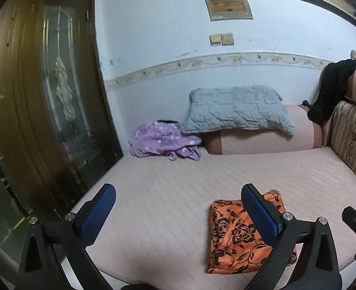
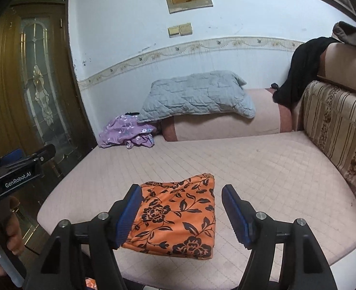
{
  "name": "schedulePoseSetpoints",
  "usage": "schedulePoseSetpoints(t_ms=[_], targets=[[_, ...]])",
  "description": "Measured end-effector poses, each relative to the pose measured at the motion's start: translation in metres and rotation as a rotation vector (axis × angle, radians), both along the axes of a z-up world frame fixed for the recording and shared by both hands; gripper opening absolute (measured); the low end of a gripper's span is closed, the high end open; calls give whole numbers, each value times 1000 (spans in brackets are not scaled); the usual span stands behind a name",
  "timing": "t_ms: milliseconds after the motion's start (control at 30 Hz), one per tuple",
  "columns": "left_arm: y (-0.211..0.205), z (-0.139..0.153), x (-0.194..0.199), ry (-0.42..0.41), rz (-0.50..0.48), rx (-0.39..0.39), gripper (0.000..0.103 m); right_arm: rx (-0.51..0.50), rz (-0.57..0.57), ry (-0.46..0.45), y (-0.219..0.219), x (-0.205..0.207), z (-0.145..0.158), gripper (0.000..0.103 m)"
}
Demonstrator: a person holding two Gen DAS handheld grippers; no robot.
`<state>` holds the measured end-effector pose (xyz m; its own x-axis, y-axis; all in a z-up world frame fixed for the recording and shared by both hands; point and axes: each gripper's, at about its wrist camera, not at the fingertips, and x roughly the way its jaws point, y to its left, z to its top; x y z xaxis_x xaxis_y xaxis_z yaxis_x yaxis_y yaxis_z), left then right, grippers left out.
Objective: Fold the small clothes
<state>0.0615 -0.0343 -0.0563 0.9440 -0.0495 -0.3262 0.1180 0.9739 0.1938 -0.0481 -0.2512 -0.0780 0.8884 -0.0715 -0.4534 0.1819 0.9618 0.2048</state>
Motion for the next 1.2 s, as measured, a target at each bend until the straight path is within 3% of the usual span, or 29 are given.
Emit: schedulePoseSetpoints(t_ms=[400,1200], targets=[[13,21,-16,-22,-2,-10,103,-51,2,-46,11,-14,18,73],[20,13,-11,9,1,-5,103,-34,-34,-12,17,-5,8,73]])
